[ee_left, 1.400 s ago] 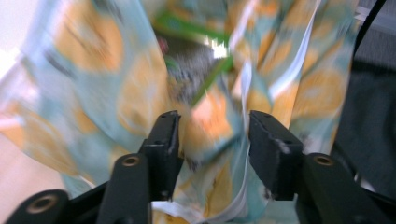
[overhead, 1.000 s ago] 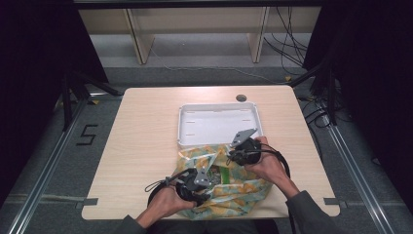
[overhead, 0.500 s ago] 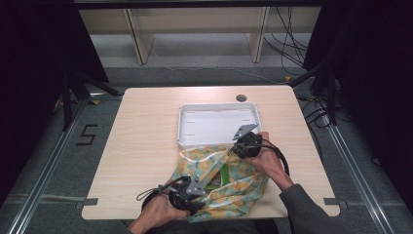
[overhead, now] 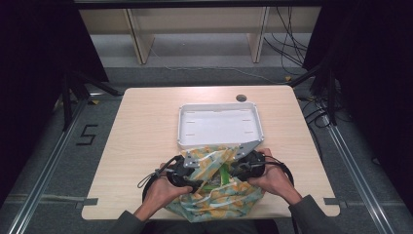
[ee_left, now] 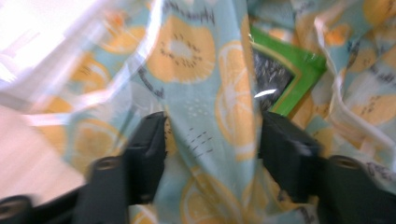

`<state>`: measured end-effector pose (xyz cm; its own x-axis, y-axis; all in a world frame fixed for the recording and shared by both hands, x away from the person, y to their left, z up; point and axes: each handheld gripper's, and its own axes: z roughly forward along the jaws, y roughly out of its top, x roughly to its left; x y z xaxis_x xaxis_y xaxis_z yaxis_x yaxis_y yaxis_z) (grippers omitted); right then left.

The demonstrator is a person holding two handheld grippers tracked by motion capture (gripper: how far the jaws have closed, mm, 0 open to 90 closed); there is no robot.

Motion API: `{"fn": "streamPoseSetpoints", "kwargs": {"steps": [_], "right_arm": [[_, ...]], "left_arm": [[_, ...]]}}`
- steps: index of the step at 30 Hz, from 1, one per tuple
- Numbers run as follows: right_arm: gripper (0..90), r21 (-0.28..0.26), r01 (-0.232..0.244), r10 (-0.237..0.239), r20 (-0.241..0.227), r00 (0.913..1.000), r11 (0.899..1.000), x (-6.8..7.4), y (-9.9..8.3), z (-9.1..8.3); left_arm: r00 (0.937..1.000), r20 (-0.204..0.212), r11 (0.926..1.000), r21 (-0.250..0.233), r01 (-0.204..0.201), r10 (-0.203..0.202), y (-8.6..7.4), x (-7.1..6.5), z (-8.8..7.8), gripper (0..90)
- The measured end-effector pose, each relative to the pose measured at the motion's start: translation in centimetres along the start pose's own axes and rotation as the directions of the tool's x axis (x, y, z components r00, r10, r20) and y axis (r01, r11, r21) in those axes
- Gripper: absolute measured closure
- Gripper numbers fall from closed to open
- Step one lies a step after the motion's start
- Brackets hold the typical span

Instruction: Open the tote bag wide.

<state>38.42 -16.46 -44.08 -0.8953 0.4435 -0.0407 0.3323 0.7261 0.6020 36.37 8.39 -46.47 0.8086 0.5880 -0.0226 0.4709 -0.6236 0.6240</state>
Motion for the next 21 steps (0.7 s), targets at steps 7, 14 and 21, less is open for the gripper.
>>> {"fn": "streamPoseSetpoints", "kwargs": {"steps": [7, 14, 21], "right_arm": [[84.6, 0.129, 0.027, -0.008, -0.146, 0.9893, 0.991, 0.2, -1.9, 1.7], [90.0, 0.203, 0.124, -0.072, -0.249, 0.9659, 0.971, 2.9, -2.6, 2.8], [90.0, 0.155, 0.161, -0.114, -0.276, 0.9544, 0.975, 5.2, -1.3, 2.1]], "left_arm": [[0.9945, -0.097, 0.9990, -0.023, 0.037, -0.040, 0.4, 2.6, -0.2, 88.1], [0.9845, -0.154, 0.9965, -0.016, 0.082, -0.084, -0.6, 4.0, 0.3, 84.8], [0.9825, -0.149, 0.9934, -0.043, 0.106, -0.111, -0.6, 3.9, -0.3, 68.5]]}}
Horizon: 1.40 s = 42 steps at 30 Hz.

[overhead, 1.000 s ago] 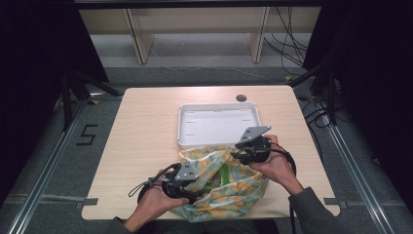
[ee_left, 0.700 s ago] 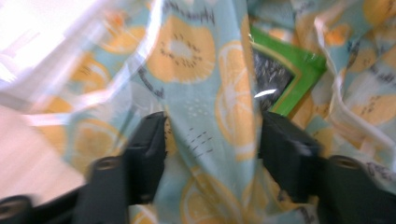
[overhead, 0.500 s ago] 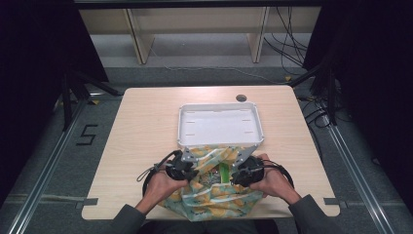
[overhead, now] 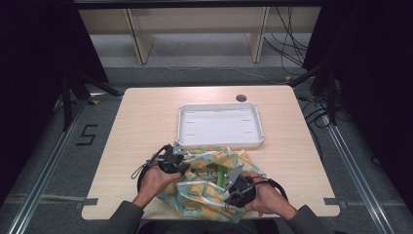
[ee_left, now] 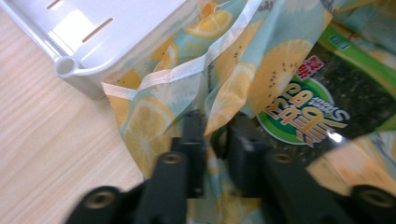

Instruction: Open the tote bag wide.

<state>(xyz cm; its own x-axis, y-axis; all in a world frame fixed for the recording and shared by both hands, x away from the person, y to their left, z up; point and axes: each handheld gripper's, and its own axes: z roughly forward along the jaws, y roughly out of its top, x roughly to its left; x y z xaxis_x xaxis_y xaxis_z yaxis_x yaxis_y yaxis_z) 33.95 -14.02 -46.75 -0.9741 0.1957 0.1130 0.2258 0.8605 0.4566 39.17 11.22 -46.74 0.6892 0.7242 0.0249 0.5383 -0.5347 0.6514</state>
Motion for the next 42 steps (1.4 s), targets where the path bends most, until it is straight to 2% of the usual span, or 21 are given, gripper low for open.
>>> {"fn": "streamPoseSetpoints", "kwargs": {"steps": [2, 5, 7, 9, 11, 13, 17, 19, 21, 22, 23, 25, 26, 28, 29, 32, 35, 36, 38, 39, 42], "right_arm": [[87.5, -0.053, -0.026, 0.027, 0.026, 0.9993, 0.998, -0.4, 0.2, -1.2], [81.6, -0.131, -0.052, 0.065, 0.094, 0.9934, 0.990, -1.2, 0.3, -2.6], [80.7, -0.179, -0.056, 0.081, 0.137, 0.9873, 0.982, -2.0, 0.5, -3.2], [81.0, -0.201, -0.075, 0.107, 0.158, 0.9815, 0.977, -2.6, 0.8, -3.5], [81.5, -0.196, -0.071, 0.106, 0.172, 0.9794, 0.978, -3.3, 1.2, -3.5], [80.7, -0.194, -0.053, 0.097, 0.225, 0.9696, 0.980, -4.1, 1.9, -3.0], [68.0, -0.207, -0.059, 0.115, 0.269, 0.9563, 0.977, -5.3, 3.0, -2.7], [61.4, -0.236, -0.045, 0.117, 0.303, 0.9458, 0.971, -5.6, 3.7, -3.0], [53.7, -0.242, -0.050, 0.127, 0.312, 0.9416, 0.969, -5.9, 4.3, -3.2], [50.7, -0.237, -0.045, 0.122, 0.324, 0.9381, 0.970, -6.1, 4.7, -3.1], [47.6, -0.228, -0.048, 0.122, 0.325, 0.9379, 0.973, -6.4, 4.9, -3.0], [41.9, -0.182, -0.071, 0.125, 0.301, 0.9455, 0.981, -7.4, 5.5, -2.2], [45.4, -0.161, -0.077, 0.121, 0.284, 0.9511, 0.984, -7.8, 5.6, -1.7], [64.5, -0.105, -0.047, 0.073, 0.260, 0.9629, 0.993, -8.4, 5.7, -0.8], [74.3, -0.057, -0.063, 0.076, 0.248, 0.9659, 0.996, -8.4, 5.7, -0.4], [88.8, -0.007, -0.064, 0.063, 0.312, 0.9480, 0.998, -9.2, 5.2, 0.2], [90.0, -0.005, -0.085, 0.081, 0.360, 0.9295, 0.996, -10.2, 4.4, 0.1], [90.0, -0.013, -0.098, 0.096, 0.374, 0.9224, 0.995, -10.4, 4.1, 0.0], [90.0, -0.017, -0.089, 0.089, 0.383, 0.9195, 0.996, -10.7, 3.7, -0.2], [90.0, -0.024, -0.103, 0.104, 0.385, 0.9168, 0.994, -10.6, 3.5, -0.3], [85.6, -0.064, -0.069, 0.087, 0.336, 0.9377, 0.996, -9.9, 3.5, -1.1]], "left_arm": [[0.9999, 0.011, 0.9995, -0.032, 0.009, -0.009, 0.1, -0.3, -0.8, 60.7], [0.9998, 0.005, 0.9971, -0.073, -0.021, 0.021, 0.5, -1.1, -2.9, 52.8], [0.9977, 0.012, 0.9927, -0.102, -0.064, 0.066, 0.8, -1.9, -4.5, 54.0], [0.9957, 0.030, 0.9862, -0.144, -0.082, 0.087, 0.9, -3.0, -5.5, 55.8], [0.9949, 0.050, 0.9852, -0.152, -0.080, 0.088, 0.9, -4.2, -5.4, 59.0], [0.9903, 0.100, 0.9895, -0.117, -0.085, 0.097, 0.8, -5.0, -4.4, 59.3], [0.9816, 0.141, 0.9911, -0.053, -0.122, 0.128, 0.4, -6.0, -2.3, 51.1], [0.9693, 0.173, 0.9845, -0.012, -0.175, 0.175, 0.3, -6.5, -1.5, 47.8], [0.9638, 0.186, 0.9798, 0.022, -0.199, 0.191, 0.1, -6.7, -0.9, 46.3], [0.9641, 0.191, 0.9809, 0.028, -0.193, 0.184, 0.0, -6.8, -0.8, 49.8], [0.9586, 0.194, 0.9753, 0.032, -0.219, 0.209, -0.1, -6.7, -0.7, 55.2], [0.9548, 0.201, 0.9723, 0.037, -0.231, 0.219, -0.4, -6.8, -0.6, 66.6], [0.9518, 0.209, 0.9696, 0.050, -0.240, 0.225, -0.5, -7.0, -0.6, 72.2], [0.9337, 0.219, 0.9503, 0.067, -0.304, 0.283, -0.8, -7.1, -0.6, 81.7], [0.9335, 0.231, 0.9508, 0.079, -0.299, 0.275, -1.1, -7.3, -0.6, 83.6], [0.9196, 0.245, 0.9363, 0.095, -0.338, 0.307, -2.0, -7.7, -0.8, 86.5], [0.9029, 0.258, 0.9199, 0.100, -0.379, 0.344, -2.8, -8.0, -1.2, 86.8], [0.9022, 0.253, 0.9177, 0.102, -0.384, 0.349, -3.0, -8.0, -1.4, 86.7], [0.9009, 0.258, 0.9166, 0.106, -0.386, 0.349, -3.2, -8.0, -1.7, 86.5], [0.9051, 0.254, 0.9202, 0.106, -0.377, 0.341, -3.3, -7.8, -1.8, 86.1], [0.9278, 0.236, 0.9461, 0.078, -0.314, 0.289, -3.0, -7.2, -2.1, 81.2]]}}
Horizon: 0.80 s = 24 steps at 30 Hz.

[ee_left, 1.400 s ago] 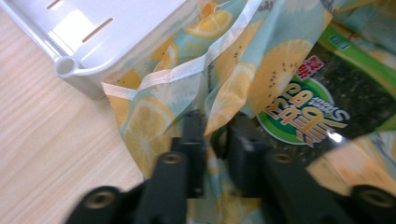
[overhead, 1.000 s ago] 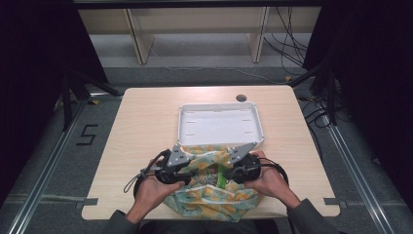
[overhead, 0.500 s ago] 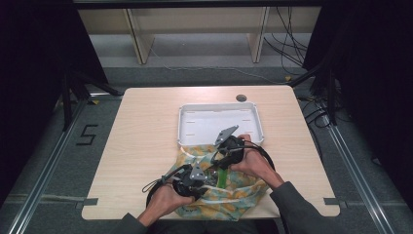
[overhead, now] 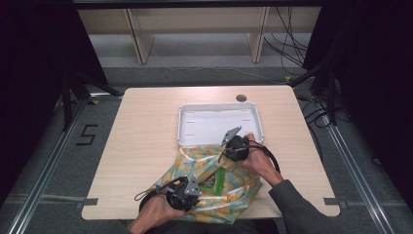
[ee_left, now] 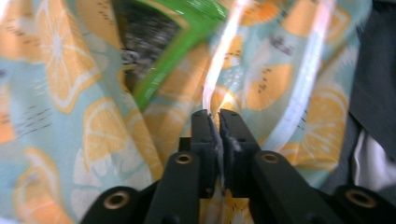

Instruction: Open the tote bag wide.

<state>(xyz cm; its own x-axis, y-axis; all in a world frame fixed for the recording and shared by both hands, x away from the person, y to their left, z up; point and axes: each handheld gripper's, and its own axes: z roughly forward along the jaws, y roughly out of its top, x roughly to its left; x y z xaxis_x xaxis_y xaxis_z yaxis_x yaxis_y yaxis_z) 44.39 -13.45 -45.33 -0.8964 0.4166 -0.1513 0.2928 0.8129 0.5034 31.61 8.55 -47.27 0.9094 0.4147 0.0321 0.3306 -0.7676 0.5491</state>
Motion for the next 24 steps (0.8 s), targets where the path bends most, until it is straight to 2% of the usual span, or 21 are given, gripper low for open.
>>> {"fn": "streamPoseSetpoints", "kwargs": {"steps": [1, 2, 3, 4, 5, 6, 7, 8, 9, 10, 11, 12, 14, 15, 18, 19, 20, 22, 23, 24], "right_arm": [[83.5, -0.013, 0.003, -0.003, -0.019, 0.9998, 1.000, 0.4, 0.1, -0.5], [83.3, -0.019, -0.004, 0.004, -0.030, 0.9995, 1.000, 0.7, 0.1, -0.9], [83.3, -0.035, 0.012, -0.014, -0.048, 0.9988, 0.999, 1.3, 0.2, -1.3], [83.7, -0.031, 0.017, -0.020, -0.089, 0.9959, 0.999, 1.7, 0.2, -1.8], [84.8, -0.031, 0.019, -0.022, -0.114, 0.9932, 0.999, 2.1, 0.2, -1.9], [85.7, -0.012, 0.021, -0.022, -0.151, 0.9883, 1.000, 2.7, 0.2, -2.0], [86.1, -0.004, 0.055, -0.055, -0.168, 0.9843, 0.998, 3.0, 0.2, -1.8], [86.2, 0.017, 0.038, -0.034, -0.178, 0.9834, 0.999, 3.4, 0.2, -1.5], [85.6, 0.026, 0.056, -0.050, -0.193, 0.9800, 0.998, 3.6, 0.2, -1.1], [83.1, 0.034, 0.062, -0.055, -0.188, 0.9807, 0.997, 3.8, 0.2, -0.6], [80.4, 0.044, 0.063, -0.054, -0.184, 0.9814, 0.997, 3.9, 0.2, 0.0], [76.1, 0.046, 0.062, -0.053, -0.177, 0.9827, 0.997, 3.9, 0.3, 0.5], [69.4, 0.048, 0.052, -0.043, -0.170, 0.9844, 0.997, 3.6, 0.5, 1.3], [67.0, 0.051, 0.051, -0.042, -0.160, 0.9863, 0.997, 3.4, 0.6, 1.6], [60.2, 0.034, 0.003, 0.003, -0.162, 0.9868, 0.999, 2.8, 0.7, 2.1], [57.1, 0.032, -0.022, 0.027, -0.164, 0.9862, 0.999, 2.6, 0.8, 2.1], [54.2, 0.024, -0.036, 0.039, -0.170, 0.9847, 0.999, 2.4, 0.8, 2.3], [51.0, 0.019, -0.029, 0.032, -0.184, 0.9824, 0.999, 2.0, 0.8, 2.5], [49.4, 0.010, -0.034, 0.035, -0.176, 0.9837, 0.999, 2.0, 0.9, 2.6], [48.0, -0.006, -0.022, 0.021, -0.169, 0.9854, 1.000, 1.9, 0.9, 2.8]], "left_arm": [[1.0000, -0.003, 0.9999, -0.010, 0.007, -0.007, 0.1, 0.2, -0.3, 78.8], [0.9995, -0.010, 0.9985, -0.046, 0.028, -0.029, 0.3, 0.6, -0.7, 76.3], [0.9982, -0.005, 0.9953, -0.078, 0.059, -0.059, 0.4, 0.8, -0.9, 74.1], [0.9969, -0.002, 0.9918, -0.101, 0.078, -0.078, 0.5, 1.0, -1.1, 71.7], [0.9961, 0.007, 0.9913, -0.098, 0.088, -0.088, 0.6, 1.3, -1.4, 70.2], [0.9931, 0.018, 0.9850, -0.127, 0.117, -0.116, 0.7, 1.4, -1.3, 70.2], [0.9954, 0.023, 0.9901, -0.103, 0.095, -0.093, 0.7, 1.6, -1.4, 70.7], [0.9954, 0.016, 0.9920, -0.083, 0.095, -0.094, 0.7, 1.5, -1.3, 71.4], [0.9960, 0.006, 0.9936, -0.070, 0.089, -0.089, 0.7, 1.3, -1.0, 71.9], [0.9913, 0.008, 0.9871, -0.091, 0.132, -0.131, 0.6, 0.9, -0.5, 72.3], [0.9964, 0.001, 0.9952, -0.047, 0.085, -0.085, 0.6, 1.1, -0.4, 72.7], [0.9966, -0.006, 0.9962, -0.030, 0.082, -0.082, 0.6, 1.0, -0.2, 74.2], [0.9947, -0.015, 0.9942, -0.036, 0.101, -0.102, 0.6, 0.8, 0.4, 78.1], [0.9959, -0.015, 0.9959, -0.016, 0.089, -0.089, 0.6, 0.9, 0.4, 79.5], [0.9953, -0.027, 0.9955, -0.021, 0.092, -0.093, 0.6, 1.2, 0.8, 82.3], [0.9956, -0.021, 0.9958, -0.004, 0.091, -0.091, 0.5, 1.2, 0.8, 82.6], [0.9942, -0.030, 0.9945, -0.021, 0.103, -0.103, 0.5, 1.2, 0.9, 83.0], [0.9946, -0.030, 0.9949, -0.018, 0.099, -0.100, 0.4, 1.3, 0.9, 83.4], [0.9938, -0.034, 0.9941, -0.025, 0.105, -0.106, 0.4, 1.3, 1.0, 83.6], [0.9951, -0.030, 0.9955, -0.010, 0.094, -0.094, 0.4, 1.4, 0.9, 83.6]]}}
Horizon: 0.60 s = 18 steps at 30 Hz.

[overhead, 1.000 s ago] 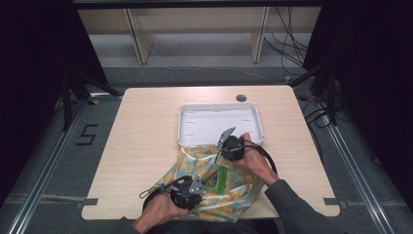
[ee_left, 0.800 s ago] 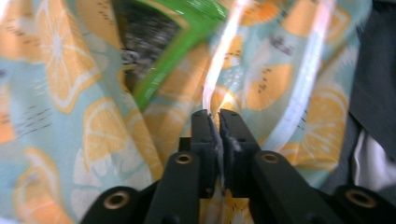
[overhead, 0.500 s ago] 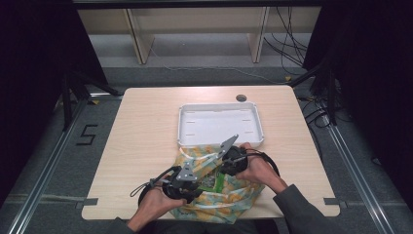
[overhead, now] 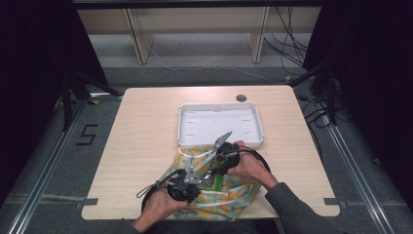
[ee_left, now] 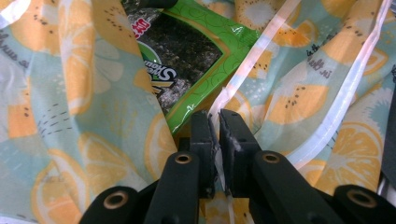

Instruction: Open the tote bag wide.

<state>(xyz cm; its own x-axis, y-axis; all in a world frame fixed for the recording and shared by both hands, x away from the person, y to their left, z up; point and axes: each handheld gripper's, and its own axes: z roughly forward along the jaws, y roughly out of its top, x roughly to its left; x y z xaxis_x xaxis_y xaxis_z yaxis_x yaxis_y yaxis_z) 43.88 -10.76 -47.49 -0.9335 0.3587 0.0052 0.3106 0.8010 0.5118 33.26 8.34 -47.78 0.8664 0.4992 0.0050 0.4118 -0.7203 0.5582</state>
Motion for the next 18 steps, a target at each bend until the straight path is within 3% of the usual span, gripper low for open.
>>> {"fn": "streamPoseSetpoints", "kwargs": {"steps": [2, 5, 6, 9, 10, 11, 12, 13, 16, 18], "right_arm": [[45.6, 0.005, -0.007, 0.007, -0.024, 0.9997, 1.000, -0.2, 0.1, 0.3], [44.0, 0.007, -0.022, 0.022, -0.039, 0.9990, 1.000, -0.4, 0.1, 0.5], [44.1, 0.005, -0.025, 0.025, -0.040, 0.9989, 1.000, -0.4, 0.1, 0.5], [43.8, 0.018, -0.035, 0.036, -0.042, 0.9985, 0.999, -0.3, -0.1, 0.3], [43.2, 0.023, -0.051, 0.052, -0.049, 0.9975, 0.998, -0.3, -0.3, 0.3], [41.4, 0.026, -0.075, 0.076, -0.056, 0.9955, 0.997, -0.3, -0.5, 0.3], [41.8, 0.023, -0.076, 0.078, -0.070, 0.9945, 0.997, -0.4, -0.7, 0.3], [42.5, 0.018, -0.090, 0.091, -0.078, 0.9928, 0.996, -0.4, -1.0, 0.1], [43.3, 0.061, -0.139, 0.145, -0.099, 0.9846, 0.988, 0.1, -2.0, -0.3], [44.0, 0.066, -0.104, 0.111, -0.107, 0.9880, 0.992, 0.2, -2.7, -0.3]], "left_arm": [[0.9995, -0.006, 0.9995, -0.009, 0.031, -0.031, -0.1, -0.1, 0.2, 83.7], [0.9999, -0.007, 0.9999, -0.002, 0.010, -0.010, -0.1, 0.1, 0.3, 83.8], [0.9993, -0.007, 0.9993, -0.007, 0.036, -0.036, -0.2, 0.1, 0.4, 83.8], [0.9990, -0.008, 0.9990, 0.000, 0.045, -0.045, -0.2, 0.3, 0.4, 84.5], [0.9994, -0.017, 0.9995, -0.006, 0.031, -0.031, -0.2, 0.5, 0.5, 84.8], [0.9985, -0.012, 0.9985, -0.008, 0.054, -0.054, -0.3, 0.5, 0.5, 85.2], [0.9990, -0.009, 0.9990, -0.003, 0.044, -0.044, -0.3, 0.6, 0.4, 85.6], [0.9980, -0.012, 0.9980, -0.009, 0.062, -0.062, -0.4, 0.6, 0.5, 85.8], [0.9981, -0.024, 0.9983, -0.006, 0.058, -0.058, -0.4, 0.9, 0.5, 86.2], [0.9977, -0.035, 0.9983, -0.004, 0.058, -0.058, -0.4, 1.0, 0.5, 86.5]]}}
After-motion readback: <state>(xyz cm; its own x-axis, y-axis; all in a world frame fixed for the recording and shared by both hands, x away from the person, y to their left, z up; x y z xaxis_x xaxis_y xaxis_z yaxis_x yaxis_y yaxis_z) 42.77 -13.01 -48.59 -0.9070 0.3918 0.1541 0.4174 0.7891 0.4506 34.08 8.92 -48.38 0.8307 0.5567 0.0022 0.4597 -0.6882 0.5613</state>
